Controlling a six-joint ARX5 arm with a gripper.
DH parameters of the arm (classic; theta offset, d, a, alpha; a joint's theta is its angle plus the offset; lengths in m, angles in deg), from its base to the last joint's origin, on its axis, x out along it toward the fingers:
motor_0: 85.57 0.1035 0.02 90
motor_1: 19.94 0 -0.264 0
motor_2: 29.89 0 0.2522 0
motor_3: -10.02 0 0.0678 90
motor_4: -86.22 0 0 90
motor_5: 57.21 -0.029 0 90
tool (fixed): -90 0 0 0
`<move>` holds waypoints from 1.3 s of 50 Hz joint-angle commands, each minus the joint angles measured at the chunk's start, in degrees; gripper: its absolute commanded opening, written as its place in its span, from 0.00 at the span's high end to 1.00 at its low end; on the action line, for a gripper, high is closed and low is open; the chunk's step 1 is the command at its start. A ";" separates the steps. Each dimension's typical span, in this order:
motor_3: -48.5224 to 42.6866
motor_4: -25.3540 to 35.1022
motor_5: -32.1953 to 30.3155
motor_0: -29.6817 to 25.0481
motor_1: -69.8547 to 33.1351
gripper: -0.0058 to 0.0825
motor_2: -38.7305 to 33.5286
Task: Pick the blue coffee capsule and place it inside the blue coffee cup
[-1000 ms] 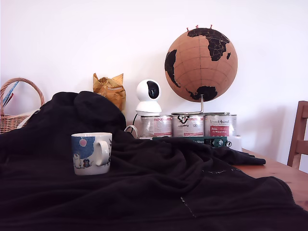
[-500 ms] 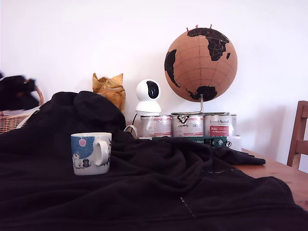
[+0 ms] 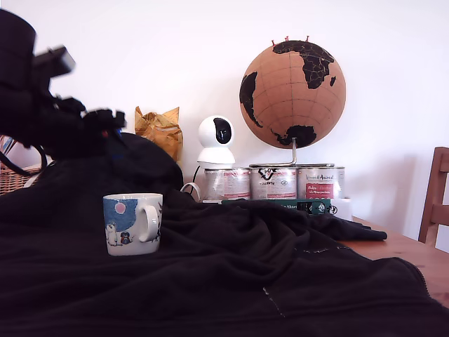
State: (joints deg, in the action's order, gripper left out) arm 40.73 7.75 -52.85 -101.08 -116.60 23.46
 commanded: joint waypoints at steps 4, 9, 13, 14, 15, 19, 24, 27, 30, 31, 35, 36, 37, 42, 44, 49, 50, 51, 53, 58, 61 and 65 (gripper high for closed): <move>-0.11 0.15 0.15 -1.57 -2.89 0.83 0.94; -1.22 0.15 0.13 -2.40 -3.21 0.83 0.94; -2.14 0.42 0.09 -2.69 -3.21 0.79 0.94; -2.47 0.68 0.09 -2.71 -3.21 0.73 0.94; -2.75 0.87 0.09 -2.73 -3.21 0.66 0.94; -5.05 0.96 -0.17 -2.75 -3.21 0.24 0.98; -7.54 0.90 -0.33 -2.73 -3.21 0.06 1.05; -7.56 0.92 -0.33 -2.73 -3.19 0.06 1.05; -7.02 0.94 -0.33 -2.73 -3.10 0.06 1.05; -6.86 0.92 -0.31 -2.75 -3.04 0.06 1.05; -6.88 0.94 -0.28 -2.78 -2.69 0.06 1.44; -6.97 0.94 -0.28 -2.80 -2.51 0.06 1.53; -7.08 0.96 -0.28 -2.80 -2.34 0.06 1.64; -7.21 0.96 -0.28 -2.78 -0.61 0.06 1.79; -7.37 0.96 -0.28 -2.78 0.57 0.06 1.79; -8.17 0.85 -0.33 -2.75 4.11 0.10 1.79; -8.44 0.81 -0.35 -2.75 4.90 0.13 1.79; -8.72 0.79 -0.35 -2.71 5.57 0.17 1.79; -9.77 0.42 -0.35 -2.60 7.23 0.30 1.79; -14.14 -1.03 -1.16 -2.10 11.34 0.85 1.79; -17.29 -2.38 -3.08 -1.62 13.66 0.92 1.79; -21.38 -5.81 -3.96 -0.61 16.57 0.96 1.79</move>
State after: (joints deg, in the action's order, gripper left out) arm 21.37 3.60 -55.98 -102.80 -100.67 25.21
